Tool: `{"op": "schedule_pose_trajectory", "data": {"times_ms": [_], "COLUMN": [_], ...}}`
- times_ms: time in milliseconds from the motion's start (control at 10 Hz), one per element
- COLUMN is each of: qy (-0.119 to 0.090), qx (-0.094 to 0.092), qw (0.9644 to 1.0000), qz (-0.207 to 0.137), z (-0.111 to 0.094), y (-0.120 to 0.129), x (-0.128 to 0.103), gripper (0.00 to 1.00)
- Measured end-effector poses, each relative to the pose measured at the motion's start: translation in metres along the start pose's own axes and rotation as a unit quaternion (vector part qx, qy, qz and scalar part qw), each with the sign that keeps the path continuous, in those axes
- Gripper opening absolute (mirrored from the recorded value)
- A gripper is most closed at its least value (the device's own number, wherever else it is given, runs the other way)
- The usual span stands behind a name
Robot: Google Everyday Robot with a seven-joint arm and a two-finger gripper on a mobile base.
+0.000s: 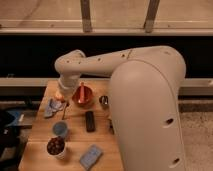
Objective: Place fork in table surface
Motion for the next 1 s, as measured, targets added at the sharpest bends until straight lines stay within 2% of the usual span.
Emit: {"op": "schedule_pose_trajectory", "data": {"times_ms": [300, 600, 900, 1000], "qy": [-0.015, -0.023, -0.021, -0.015], "qx": [0.015, 0.022, 0.016, 0.009], "qw": [0.9997, 0.9994, 0.9995, 0.9998], "qz": [-0.007, -0.013, -0.015, -0.012], "z": [-0.017, -0.023, -0.019, -0.011], "y": [0.005, 0.007, 0.010, 0.008], "x": [-0.008, -0.011, -0.011, -0.009], "gripper": [0.00, 0.00, 0.01, 0.07]}}
